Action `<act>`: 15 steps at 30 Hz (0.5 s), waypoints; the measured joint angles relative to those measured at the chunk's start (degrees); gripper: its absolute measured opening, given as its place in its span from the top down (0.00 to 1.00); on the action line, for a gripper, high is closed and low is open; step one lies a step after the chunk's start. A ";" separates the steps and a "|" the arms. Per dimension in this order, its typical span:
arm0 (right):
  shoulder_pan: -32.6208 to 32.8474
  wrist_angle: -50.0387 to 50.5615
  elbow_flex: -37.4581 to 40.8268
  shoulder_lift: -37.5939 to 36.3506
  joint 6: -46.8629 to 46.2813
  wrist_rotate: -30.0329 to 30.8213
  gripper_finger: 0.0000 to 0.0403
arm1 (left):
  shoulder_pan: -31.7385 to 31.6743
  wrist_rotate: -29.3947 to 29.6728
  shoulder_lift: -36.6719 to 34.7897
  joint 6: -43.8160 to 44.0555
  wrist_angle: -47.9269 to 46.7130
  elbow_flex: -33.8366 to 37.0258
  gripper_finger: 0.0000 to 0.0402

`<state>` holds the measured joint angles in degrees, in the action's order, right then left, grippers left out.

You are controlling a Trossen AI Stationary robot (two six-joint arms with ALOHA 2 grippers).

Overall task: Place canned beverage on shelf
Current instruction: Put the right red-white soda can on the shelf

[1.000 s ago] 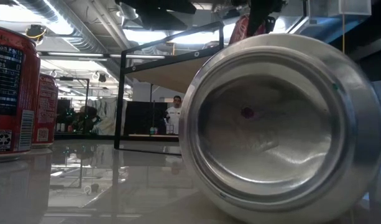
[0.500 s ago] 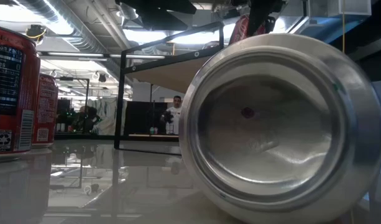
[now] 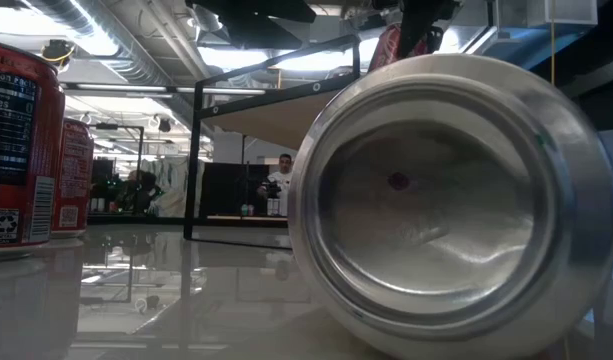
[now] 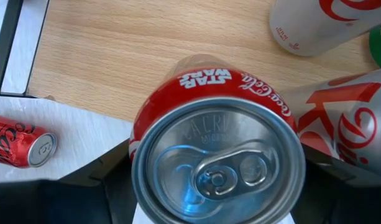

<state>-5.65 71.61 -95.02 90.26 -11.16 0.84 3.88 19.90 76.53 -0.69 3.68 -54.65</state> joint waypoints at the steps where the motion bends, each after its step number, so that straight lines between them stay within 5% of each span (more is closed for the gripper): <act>1: 0.00 0.00 0.00 0.00 0.00 0.00 0.25 | 0.00 0.01 0.00 0.01 0.00 0.00 0.04; 15: -0.02 0.02 0.00 0.02 0.00 -0.35 0.25 | 0.00 0.02 -0.02 0.02 0.00 0.00 0.04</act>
<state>-5.67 71.64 -95.02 90.28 -11.16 0.49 3.88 19.92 76.51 -0.67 3.68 -54.65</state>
